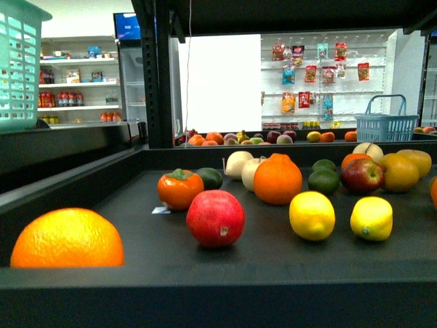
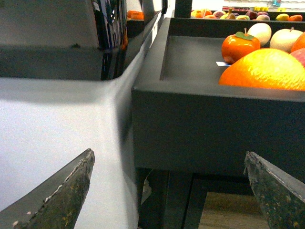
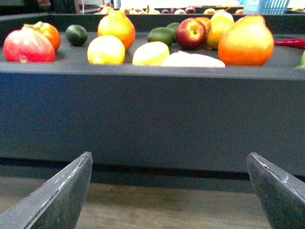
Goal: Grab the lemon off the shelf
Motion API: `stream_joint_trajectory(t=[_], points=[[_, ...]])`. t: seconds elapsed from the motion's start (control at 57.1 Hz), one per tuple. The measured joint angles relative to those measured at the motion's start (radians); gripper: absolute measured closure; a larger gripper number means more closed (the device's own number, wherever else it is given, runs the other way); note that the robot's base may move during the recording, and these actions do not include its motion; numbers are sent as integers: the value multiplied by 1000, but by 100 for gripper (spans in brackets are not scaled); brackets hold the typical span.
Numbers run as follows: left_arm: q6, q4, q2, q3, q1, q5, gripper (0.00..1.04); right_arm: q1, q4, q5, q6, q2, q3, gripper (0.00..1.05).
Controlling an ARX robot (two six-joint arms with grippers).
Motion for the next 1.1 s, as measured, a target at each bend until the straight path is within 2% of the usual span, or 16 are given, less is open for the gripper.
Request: stream_joint_trajectory(t=[1.102], points=[[0,0,0,0,0,0,8,0,0,0,0,0,0,7]])
